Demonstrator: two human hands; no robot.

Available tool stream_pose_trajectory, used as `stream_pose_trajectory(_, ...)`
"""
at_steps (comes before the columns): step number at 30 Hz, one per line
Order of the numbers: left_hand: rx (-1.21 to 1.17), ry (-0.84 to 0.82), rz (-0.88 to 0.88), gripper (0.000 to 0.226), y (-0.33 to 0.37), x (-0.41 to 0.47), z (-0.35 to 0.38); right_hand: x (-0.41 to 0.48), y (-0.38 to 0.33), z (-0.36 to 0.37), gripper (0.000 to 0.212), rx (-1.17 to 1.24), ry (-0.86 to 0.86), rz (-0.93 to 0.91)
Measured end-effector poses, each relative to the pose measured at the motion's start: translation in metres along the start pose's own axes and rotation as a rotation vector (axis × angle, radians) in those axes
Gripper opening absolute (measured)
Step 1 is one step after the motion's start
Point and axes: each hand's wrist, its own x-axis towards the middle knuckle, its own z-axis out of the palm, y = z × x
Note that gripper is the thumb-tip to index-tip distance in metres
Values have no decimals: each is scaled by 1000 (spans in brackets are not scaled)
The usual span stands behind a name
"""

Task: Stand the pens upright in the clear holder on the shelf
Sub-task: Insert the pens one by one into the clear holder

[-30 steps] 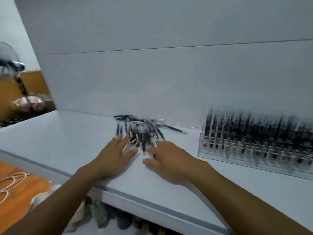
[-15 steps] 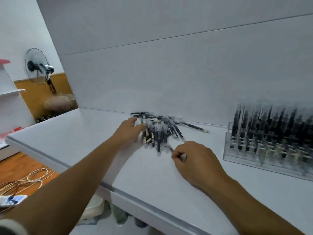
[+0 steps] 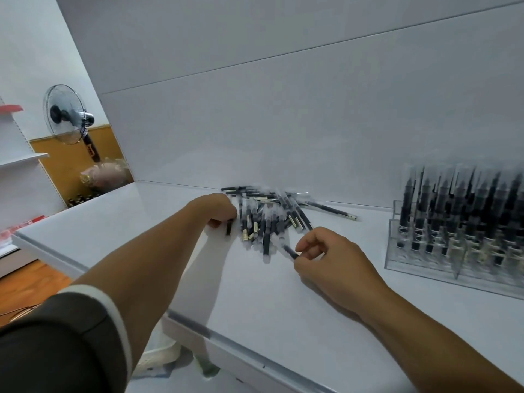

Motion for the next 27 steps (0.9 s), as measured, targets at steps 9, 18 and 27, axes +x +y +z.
stream_pose_trajectory(9,234,99,102,14,-7,-2,18,3,4,1,14,91,7,7)
stream_pose_trajectory(18,-909,302,363,12,-7,-56,24,1,-2,-1,18,197,72,0)
stream_pose_trajectory(27,-1346,206,691,15,78,-144,27,-20,-28,-45,12,196,168,-131)
